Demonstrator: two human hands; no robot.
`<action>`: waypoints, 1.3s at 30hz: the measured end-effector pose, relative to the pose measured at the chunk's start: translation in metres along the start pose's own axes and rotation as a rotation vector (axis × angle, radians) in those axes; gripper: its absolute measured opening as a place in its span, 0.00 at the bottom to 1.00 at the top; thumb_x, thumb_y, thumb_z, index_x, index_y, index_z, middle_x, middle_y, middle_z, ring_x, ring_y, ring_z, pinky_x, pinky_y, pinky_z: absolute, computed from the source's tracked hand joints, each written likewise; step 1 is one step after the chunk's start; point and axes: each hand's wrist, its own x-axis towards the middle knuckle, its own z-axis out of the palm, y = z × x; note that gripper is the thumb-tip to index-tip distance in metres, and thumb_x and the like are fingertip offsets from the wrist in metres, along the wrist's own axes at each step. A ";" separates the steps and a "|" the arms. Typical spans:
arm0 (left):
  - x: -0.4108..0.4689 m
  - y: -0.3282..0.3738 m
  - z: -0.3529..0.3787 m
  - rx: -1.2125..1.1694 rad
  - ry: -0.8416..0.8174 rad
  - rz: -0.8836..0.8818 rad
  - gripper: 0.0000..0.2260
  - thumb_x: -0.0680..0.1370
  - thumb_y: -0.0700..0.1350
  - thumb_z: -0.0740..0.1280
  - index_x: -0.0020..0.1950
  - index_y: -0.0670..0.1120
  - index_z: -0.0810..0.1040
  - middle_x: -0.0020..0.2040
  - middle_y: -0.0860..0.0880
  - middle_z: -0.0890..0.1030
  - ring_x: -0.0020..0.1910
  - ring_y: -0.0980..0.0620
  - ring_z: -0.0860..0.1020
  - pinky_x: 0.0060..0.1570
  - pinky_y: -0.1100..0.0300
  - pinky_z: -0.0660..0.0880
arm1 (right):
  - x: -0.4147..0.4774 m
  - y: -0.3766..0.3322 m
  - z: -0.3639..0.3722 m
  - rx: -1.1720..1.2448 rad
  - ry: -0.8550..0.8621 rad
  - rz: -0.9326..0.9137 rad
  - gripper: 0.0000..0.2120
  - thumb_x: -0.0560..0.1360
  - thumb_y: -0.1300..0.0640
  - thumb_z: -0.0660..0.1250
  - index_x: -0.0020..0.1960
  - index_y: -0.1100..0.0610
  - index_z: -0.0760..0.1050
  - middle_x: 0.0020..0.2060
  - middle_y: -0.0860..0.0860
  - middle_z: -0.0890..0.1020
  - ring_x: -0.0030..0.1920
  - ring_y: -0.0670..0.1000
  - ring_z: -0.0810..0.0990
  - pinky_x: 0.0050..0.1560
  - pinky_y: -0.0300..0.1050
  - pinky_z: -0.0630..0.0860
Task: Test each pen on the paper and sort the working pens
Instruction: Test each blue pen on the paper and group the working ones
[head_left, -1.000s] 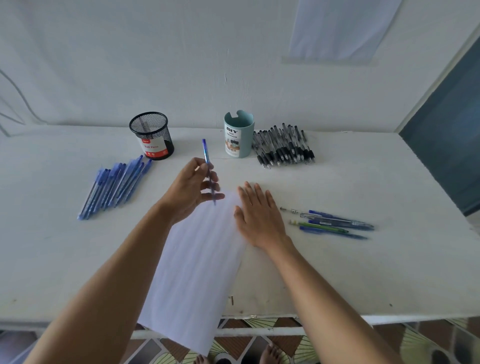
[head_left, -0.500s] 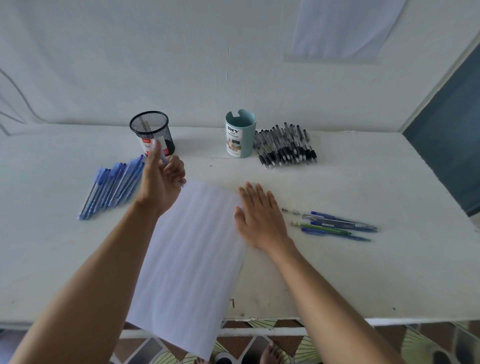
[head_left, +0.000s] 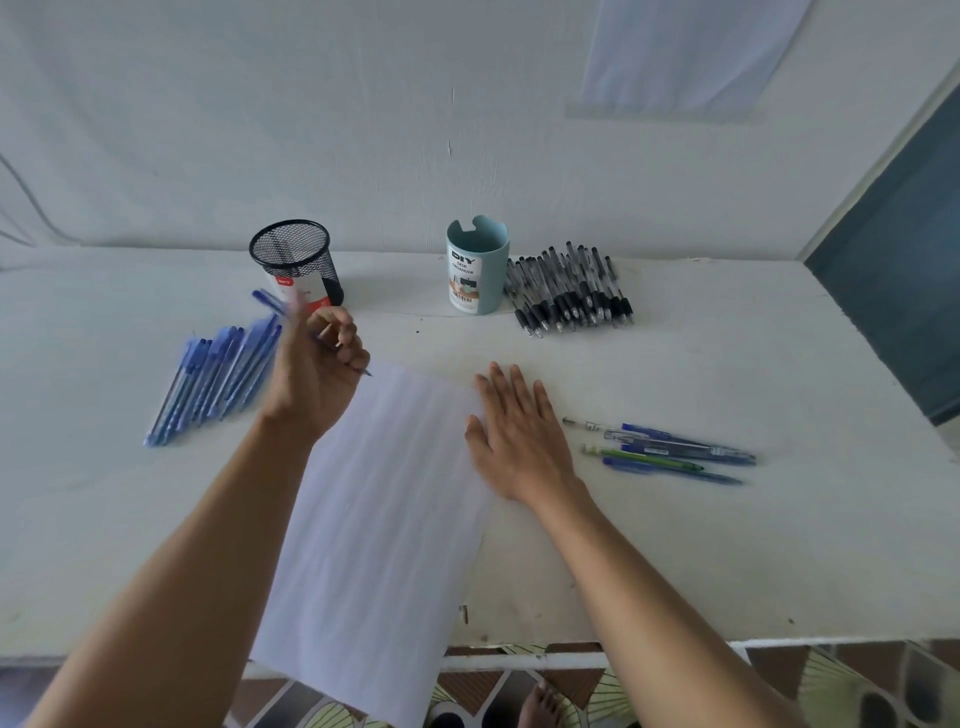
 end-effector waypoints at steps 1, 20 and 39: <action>0.005 -0.002 0.000 0.048 0.042 0.043 0.23 0.82 0.59 0.60 0.34 0.46 0.79 0.33 0.50 0.73 0.29 0.55 0.67 0.33 0.63 0.65 | 0.000 0.000 0.000 0.000 -0.005 0.000 0.29 0.84 0.47 0.46 0.82 0.55 0.44 0.81 0.51 0.43 0.80 0.52 0.39 0.78 0.51 0.34; 0.028 -0.016 -0.032 0.990 0.447 0.320 0.06 0.63 0.33 0.64 0.31 0.38 0.66 0.26 0.39 0.71 0.26 0.41 0.71 0.26 0.56 0.68 | 0.002 0.004 0.008 -0.033 -0.031 -0.019 0.38 0.73 0.35 0.32 0.81 0.44 0.42 0.81 0.51 0.41 0.80 0.53 0.37 0.78 0.54 0.34; 0.031 -0.021 -0.035 1.167 0.365 0.384 0.06 0.64 0.29 0.58 0.34 0.35 0.61 0.31 0.46 0.61 0.32 0.51 0.59 0.34 0.57 0.55 | 0.003 0.004 0.010 -0.025 -0.013 -0.015 0.37 0.74 0.35 0.34 0.81 0.45 0.43 0.81 0.51 0.42 0.80 0.53 0.38 0.78 0.55 0.35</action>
